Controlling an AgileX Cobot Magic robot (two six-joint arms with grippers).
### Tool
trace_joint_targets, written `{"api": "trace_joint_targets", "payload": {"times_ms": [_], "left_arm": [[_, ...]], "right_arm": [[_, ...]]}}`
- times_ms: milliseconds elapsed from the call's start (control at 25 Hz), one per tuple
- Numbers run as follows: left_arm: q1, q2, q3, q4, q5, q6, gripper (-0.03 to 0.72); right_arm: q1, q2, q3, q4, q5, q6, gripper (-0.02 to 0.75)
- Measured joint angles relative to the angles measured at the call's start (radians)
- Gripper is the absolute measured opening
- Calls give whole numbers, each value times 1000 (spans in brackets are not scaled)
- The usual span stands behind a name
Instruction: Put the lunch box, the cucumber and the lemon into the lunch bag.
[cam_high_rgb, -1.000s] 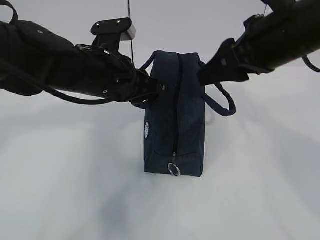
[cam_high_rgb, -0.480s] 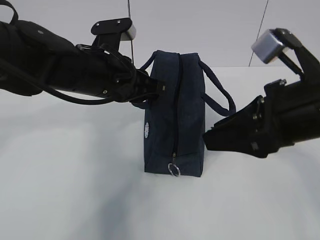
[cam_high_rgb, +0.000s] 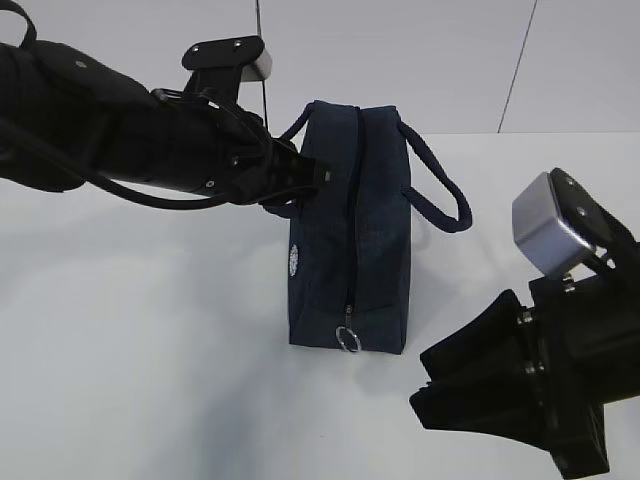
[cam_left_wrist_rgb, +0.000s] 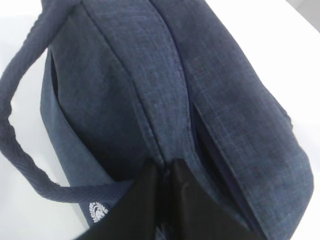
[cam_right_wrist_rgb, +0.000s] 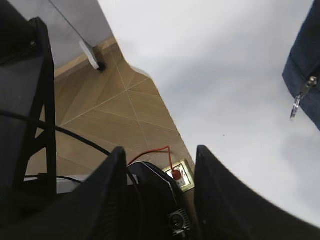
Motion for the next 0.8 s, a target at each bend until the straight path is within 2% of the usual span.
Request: {"api": "trace_joint_targets", "payload": {"times_ms": [360, 480, 640, 800], "left_arm": [[0, 0, 0, 0, 0, 0, 15], [0, 0, 0, 0, 0, 0, 15], [0, 0, 0, 0, 0, 0, 15], [0, 0, 0, 0, 0, 0, 15]], "right_arm": [[0, 91, 2, 17, -2, -184, 335], [0, 128, 2, 63, -17, -226, 335], [0, 159, -1, 118, -88, -384, 335], [0, 229, -1, 257, -165, -559, 335]]}}
